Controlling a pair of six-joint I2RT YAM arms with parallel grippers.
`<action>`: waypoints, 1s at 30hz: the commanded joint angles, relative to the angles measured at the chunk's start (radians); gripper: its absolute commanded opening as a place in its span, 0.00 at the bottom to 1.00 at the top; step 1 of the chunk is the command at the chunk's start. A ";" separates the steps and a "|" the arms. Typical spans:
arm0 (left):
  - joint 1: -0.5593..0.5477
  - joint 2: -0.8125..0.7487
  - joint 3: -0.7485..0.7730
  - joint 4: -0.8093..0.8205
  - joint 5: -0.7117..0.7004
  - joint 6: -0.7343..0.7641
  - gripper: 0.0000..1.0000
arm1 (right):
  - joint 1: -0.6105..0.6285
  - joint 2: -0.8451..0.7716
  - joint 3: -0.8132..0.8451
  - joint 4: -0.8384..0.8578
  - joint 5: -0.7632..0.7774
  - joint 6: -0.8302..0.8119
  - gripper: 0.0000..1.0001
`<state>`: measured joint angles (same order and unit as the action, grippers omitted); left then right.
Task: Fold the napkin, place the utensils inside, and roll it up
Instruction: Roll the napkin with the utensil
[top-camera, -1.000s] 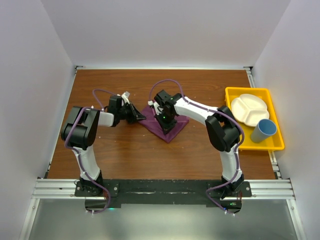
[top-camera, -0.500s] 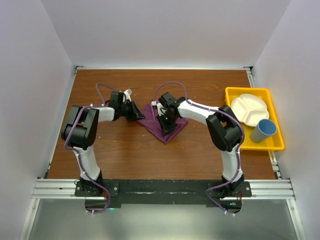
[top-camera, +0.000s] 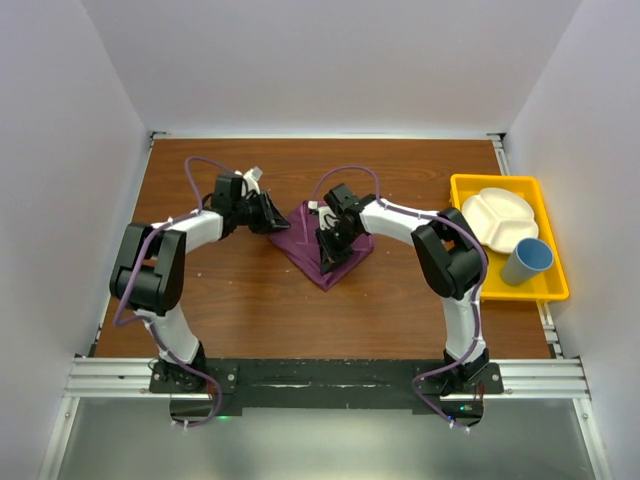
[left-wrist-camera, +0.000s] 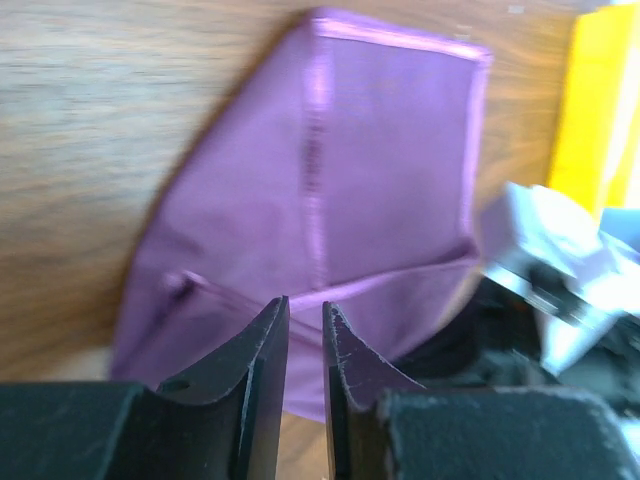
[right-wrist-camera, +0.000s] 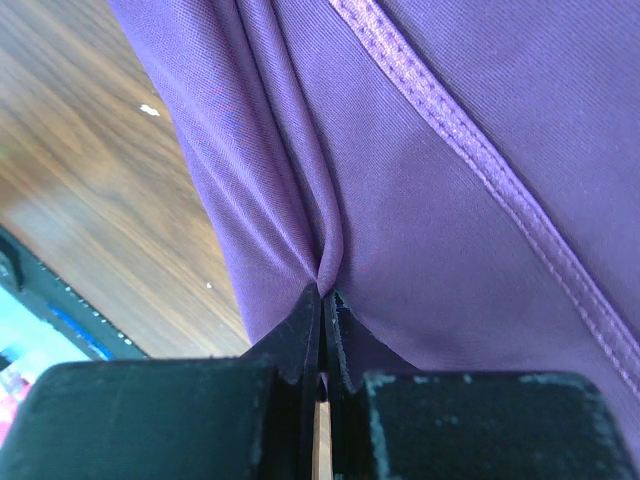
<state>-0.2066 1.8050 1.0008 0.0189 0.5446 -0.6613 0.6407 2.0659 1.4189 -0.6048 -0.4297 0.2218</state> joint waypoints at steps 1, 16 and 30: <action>-0.028 -0.102 -0.063 0.079 0.066 -0.006 0.22 | 0.008 0.094 -0.058 -0.019 0.078 -0.018 0.00; -0.057 0.071 -0.166 0.294 0.069 -0.022 0.04 | 0.005 0.102 -0.057 -0.029 0.094 -0.044 0.00; -0.057 0.172 -0.183 0.162 -0.069 0.040 0.00 | -0.007 0.024 0.012 -0.145 0.256 -0.124 0.30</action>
<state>-0.2634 1.8984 0.8330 0.3000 0.6334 -0.7120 0.6407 2.0785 1.4437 -0.6384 -0.4419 0.1860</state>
